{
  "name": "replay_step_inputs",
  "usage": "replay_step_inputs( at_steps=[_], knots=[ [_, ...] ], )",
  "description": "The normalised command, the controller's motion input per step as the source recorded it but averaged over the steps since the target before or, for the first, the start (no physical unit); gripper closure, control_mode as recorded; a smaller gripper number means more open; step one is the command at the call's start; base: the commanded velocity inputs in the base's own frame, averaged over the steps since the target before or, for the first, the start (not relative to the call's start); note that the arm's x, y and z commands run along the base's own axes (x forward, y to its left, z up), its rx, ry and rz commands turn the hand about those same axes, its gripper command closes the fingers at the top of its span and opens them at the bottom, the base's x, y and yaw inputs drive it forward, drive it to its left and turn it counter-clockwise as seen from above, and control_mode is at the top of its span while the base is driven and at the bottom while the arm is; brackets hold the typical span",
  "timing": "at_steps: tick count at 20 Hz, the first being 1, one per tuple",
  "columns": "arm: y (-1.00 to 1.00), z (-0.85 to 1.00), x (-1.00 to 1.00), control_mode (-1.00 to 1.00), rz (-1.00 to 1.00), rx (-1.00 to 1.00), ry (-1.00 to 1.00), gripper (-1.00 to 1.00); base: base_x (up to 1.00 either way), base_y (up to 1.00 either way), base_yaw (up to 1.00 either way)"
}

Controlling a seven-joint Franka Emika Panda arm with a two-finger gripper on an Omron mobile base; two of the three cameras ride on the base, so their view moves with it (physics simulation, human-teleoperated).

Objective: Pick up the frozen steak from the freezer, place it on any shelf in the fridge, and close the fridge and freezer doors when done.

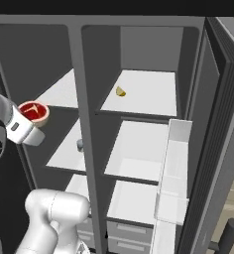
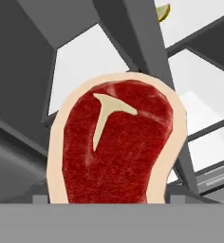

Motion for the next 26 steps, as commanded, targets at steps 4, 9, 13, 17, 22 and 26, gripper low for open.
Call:
replay_step_inputs(
  at_steps=[4, 9, 13, 17, 22, 26],
  knots=[
    [-0.97, 0.0, -1.0, -1.0, -0.01, 0.01, -0.01, 1.0, 0.0, 0.0, 0.0],
    [-1.0, 0.25, -0.54, -1.0, -0.06, -0.11, -0.14, 1.0, 0.0, 0.0, 0.0],
    [-1.0, 0.42, -0.01, -1.0, -0.1, -0.18, -0.12, 1.0, 0.0, 0.0, 0.0],
    [-1.0, 0.36, 0.21, -1.0, -0.11, -0.14, -0.01, 1.0, 0.0, 0.0, 0.0],
    [-0.91, -0.01, 0.81, -1.0, -0.05, -0.16, 0.07, 1.0, 0.0, 0.0, 0.0],
    [-0.53, -0.23, 1.0, -1.0, 0.0, -0.2, 0.09, 1.0, 0.0, 0.0, 0.0]
  ],
)
